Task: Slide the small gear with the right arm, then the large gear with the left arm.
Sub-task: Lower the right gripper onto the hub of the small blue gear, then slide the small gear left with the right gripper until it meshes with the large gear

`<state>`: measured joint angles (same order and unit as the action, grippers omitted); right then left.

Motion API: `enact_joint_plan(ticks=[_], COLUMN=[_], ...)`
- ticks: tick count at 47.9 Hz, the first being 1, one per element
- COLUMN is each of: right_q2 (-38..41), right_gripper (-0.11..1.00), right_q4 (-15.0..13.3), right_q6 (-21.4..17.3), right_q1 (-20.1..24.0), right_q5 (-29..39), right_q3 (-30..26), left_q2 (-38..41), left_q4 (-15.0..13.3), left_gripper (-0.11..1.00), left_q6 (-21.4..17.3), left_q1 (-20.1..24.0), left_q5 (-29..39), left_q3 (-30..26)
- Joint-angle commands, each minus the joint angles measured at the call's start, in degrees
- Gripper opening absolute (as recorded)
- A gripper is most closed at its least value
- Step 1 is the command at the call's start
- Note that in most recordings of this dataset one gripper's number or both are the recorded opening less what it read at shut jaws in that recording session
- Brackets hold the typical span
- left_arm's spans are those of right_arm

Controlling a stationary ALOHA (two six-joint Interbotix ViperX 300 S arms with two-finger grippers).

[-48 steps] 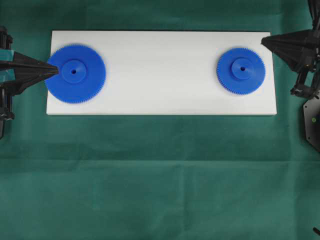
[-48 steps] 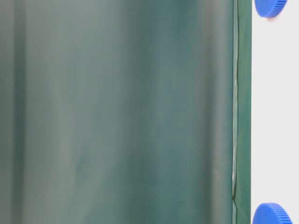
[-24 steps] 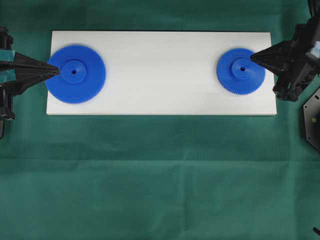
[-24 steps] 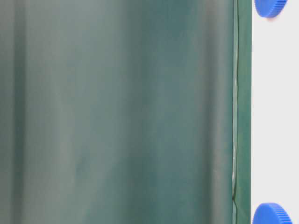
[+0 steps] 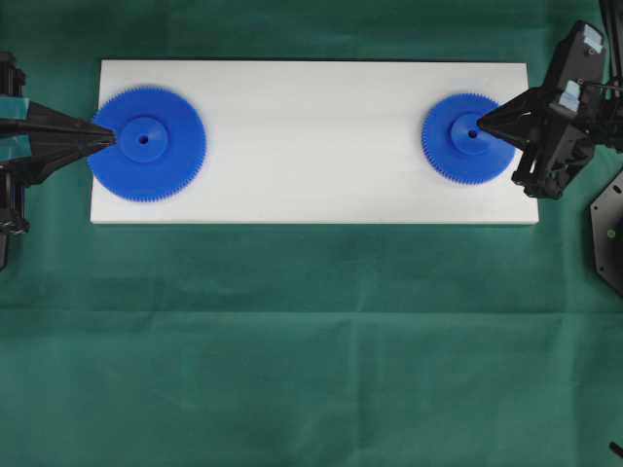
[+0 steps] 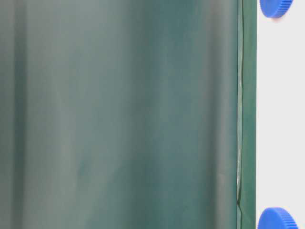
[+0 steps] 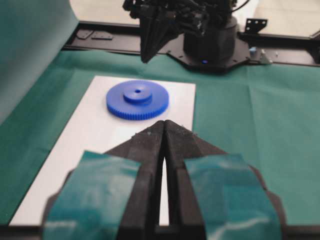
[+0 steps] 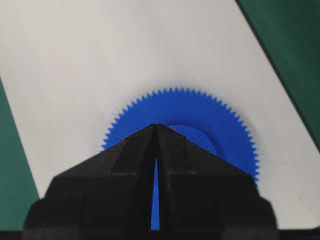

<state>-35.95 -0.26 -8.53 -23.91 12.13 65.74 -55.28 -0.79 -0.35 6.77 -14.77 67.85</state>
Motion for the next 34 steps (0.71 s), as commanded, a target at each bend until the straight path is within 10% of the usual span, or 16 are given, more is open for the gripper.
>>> enact_joint_plan(ticks=[1,34], right_q2=[1.23,13.01], right_gripper=[0.5,0.5], right_q4=[-0.09,-0.97], right_q6=[0.0,-2.55], right_q1=[-0.09,-2.9], right_q5=[-0.26,-4.48], right_q3=[-1.23,-0.88], left_q2=[0.44,0.44], left_q4=[-0.09,-0.09], left_gripper=[-0.01,-0.01], left_q6=[0.0,0.35], left_q1=[0.18,0.18], left_q5=[-0.26,-0.26], left_q3=[-1.14,-0.53])
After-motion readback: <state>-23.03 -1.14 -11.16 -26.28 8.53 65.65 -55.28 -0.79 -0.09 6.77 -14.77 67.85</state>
